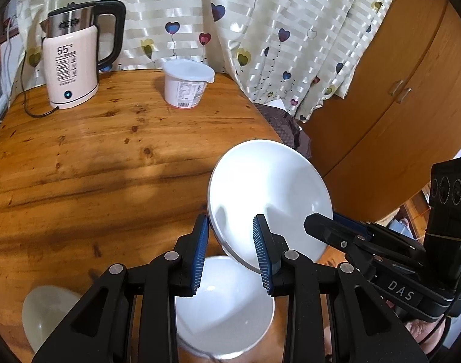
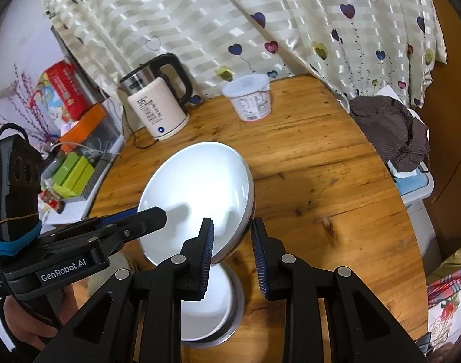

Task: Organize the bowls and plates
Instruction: 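Carry the white bowl over the steel bowl and lower it inside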

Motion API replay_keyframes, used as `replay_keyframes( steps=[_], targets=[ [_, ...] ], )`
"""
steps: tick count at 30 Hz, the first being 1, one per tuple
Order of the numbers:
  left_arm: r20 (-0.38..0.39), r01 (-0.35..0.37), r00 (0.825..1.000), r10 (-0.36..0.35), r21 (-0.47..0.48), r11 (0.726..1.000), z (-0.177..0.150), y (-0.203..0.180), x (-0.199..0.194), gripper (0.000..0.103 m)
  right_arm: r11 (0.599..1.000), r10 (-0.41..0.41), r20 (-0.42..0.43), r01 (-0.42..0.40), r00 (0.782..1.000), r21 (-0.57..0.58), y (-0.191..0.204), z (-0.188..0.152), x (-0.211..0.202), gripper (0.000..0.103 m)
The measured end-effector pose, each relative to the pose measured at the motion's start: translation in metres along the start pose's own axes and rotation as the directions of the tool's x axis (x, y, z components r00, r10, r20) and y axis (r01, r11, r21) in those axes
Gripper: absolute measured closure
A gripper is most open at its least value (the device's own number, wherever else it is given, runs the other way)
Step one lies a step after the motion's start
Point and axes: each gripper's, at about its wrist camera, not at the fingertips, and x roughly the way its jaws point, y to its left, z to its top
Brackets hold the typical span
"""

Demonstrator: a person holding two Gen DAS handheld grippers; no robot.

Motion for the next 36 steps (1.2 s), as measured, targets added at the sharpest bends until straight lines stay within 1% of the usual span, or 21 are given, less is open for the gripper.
replay_keyframes(
  steps=[5, 14, 27, 36],
  targets=[
    [0.005, -0.002, 1.000, 0.002, -0.014, 1.000, -0.014, 0.004, -0.012, 0.072, 1.000, 0.009, -0.009, -0.009, 1.000, -0.007, 0.009, -0.012, -0.005, 0.078],
    [-0.006, -0.016, 1.000, 0.015, -0.035, 0.999, -0.036, 0.012, -0.021, 0.072, 1.000, 0.022, -0.046, -0.022, 0.999, -0.008, 0.020, -0.036, -0.004, 0.078],
    [-0.047, -0.040, 0.998, 0.037, -0.058, 0.998, -0.064, 0.020, -0.015, 0.072, 0.999, 0.031, -0.109, -0.030, 0.994, 0.012, 0.023, -0.063, 0.009, 0.078],
    [-0.064, -0.060, 0.996, 0.055, -0.071, 0.996, -0.071, 0.024, -0.012, 0.072, 0.999, 0.041, -0.144, -0.040, 0.989, 0.012, 0.024, -0.070, 0.017, 0.078]
  ],
)
